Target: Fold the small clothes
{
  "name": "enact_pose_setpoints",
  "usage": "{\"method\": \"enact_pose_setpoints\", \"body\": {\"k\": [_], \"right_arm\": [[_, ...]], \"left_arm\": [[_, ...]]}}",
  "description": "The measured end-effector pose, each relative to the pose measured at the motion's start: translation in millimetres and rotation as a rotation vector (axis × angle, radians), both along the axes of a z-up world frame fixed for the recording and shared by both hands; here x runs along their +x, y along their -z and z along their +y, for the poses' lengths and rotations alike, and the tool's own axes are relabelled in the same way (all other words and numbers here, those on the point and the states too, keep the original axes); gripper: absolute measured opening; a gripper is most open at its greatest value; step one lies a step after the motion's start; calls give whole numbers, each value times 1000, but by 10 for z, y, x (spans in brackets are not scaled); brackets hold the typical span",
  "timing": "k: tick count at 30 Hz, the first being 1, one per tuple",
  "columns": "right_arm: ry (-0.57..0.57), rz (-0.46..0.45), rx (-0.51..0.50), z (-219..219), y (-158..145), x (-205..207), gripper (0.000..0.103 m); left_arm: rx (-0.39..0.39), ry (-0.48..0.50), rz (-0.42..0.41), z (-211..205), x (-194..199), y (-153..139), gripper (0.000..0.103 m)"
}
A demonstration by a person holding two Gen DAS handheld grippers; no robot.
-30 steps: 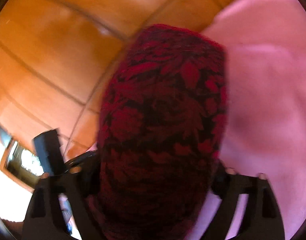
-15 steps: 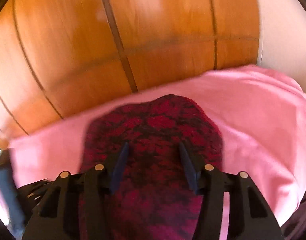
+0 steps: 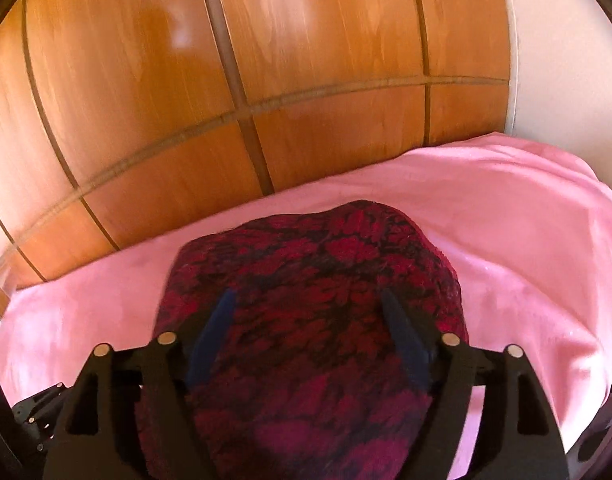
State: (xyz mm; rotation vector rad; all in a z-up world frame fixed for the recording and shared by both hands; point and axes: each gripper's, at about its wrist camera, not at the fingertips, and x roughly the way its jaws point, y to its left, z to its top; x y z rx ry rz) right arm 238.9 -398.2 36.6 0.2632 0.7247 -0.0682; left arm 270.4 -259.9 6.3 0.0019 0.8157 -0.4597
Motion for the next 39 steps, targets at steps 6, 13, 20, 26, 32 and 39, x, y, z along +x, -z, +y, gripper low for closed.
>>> {"method": "enact_pose_setpoints", "body": {"k": [6,13,20,26,32,39], "right_arm": [[25,-23,-48,271,-146,-329,81],[123,-6,-76,428,-15,-650,86],[200,14,-128,560,4,-1191,100],[225,40,-160,741,91,-1576,100],[256,2,-178,924,43,-1832,100],[267,-49,-219,1102,-29,-1920,101]], "left_arm": [[-10,-36,-51,193,-219,-85,40],[14,-64,-97,321,-429,-137,48],[11,-104,-120,523,-635,-141,63],[17,-138,-155,695,-875,-160,72],[3,-170,-166,833,-1091,-141,77],[13,-184,-182,927,-1265,-125,85]]}}
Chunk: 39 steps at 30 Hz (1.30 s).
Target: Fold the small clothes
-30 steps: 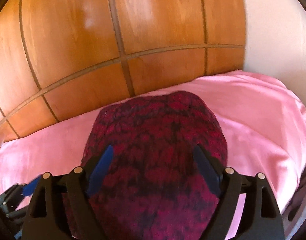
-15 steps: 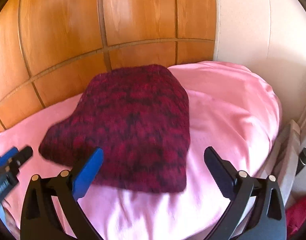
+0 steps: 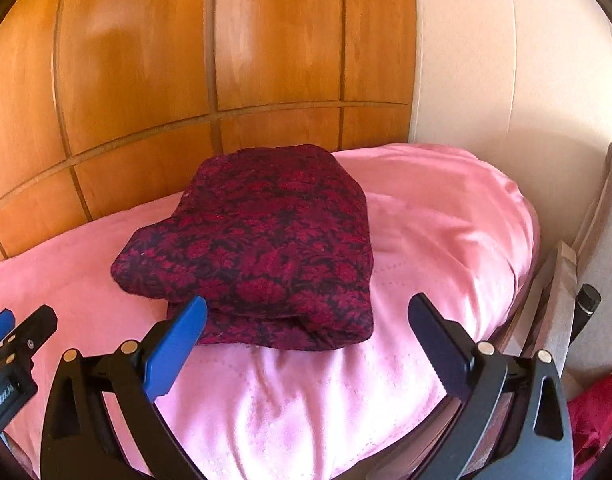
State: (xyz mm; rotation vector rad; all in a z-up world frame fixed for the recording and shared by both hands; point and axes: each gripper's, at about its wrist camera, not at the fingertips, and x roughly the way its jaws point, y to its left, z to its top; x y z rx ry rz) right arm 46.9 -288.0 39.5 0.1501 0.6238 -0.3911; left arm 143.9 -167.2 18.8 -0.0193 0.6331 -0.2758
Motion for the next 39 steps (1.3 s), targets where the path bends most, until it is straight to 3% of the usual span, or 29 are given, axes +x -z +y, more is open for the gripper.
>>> {"method": "enact_pose_setpoints", "body": {"k": [16,32,35,39], "right_arm": [[-25,-21,12,100,-52,-57,101],[-37,-22,9,166,-56,-69,101],[-38,-15,10,172,-42,-60,101],[-42,-13,7,191,-39,-57,101]], "left_arm": [[-18,-19,-6,116,-93,-48,90],[-14,-23,-23,80,-123,-95,90],[-7,-24,-31,79,-119,-92,86],[4,-27,-11,86,-81,-57,89]]}}
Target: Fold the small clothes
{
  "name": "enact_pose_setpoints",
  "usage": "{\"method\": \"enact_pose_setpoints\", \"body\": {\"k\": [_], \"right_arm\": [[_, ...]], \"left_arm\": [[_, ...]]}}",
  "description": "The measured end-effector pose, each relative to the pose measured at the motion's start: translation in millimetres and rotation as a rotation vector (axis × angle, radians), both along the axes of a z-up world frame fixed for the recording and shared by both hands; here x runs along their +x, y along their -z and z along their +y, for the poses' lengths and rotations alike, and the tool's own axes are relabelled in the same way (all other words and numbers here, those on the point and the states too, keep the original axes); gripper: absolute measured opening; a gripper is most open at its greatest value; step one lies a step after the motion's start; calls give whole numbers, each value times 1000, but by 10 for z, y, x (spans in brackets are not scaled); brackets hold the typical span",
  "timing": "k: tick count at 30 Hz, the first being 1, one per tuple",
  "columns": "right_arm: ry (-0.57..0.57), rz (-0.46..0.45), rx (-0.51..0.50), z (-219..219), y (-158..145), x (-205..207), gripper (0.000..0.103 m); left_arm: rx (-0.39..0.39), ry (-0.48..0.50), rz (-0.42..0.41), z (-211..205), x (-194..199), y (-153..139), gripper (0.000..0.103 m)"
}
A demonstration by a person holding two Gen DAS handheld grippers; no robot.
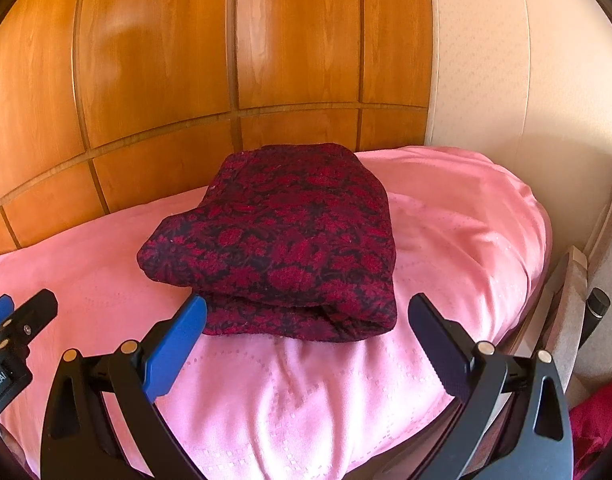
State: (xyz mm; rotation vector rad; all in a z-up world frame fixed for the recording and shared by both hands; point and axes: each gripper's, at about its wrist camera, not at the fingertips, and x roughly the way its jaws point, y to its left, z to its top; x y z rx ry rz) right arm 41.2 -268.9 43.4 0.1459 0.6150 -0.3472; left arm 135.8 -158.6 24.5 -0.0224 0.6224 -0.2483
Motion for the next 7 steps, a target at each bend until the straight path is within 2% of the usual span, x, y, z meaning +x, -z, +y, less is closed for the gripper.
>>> {"method": "enact_pose_setpoints", "body": {"k": [1,7], "right_arm": [[2,-1,2,2,-2,-3,101],[4,-10,11,8,-25,-7,101]], "left_arm": [[4,-7,3,5,11,5,91],[-5,-19,47,35,71,76,91]]}}
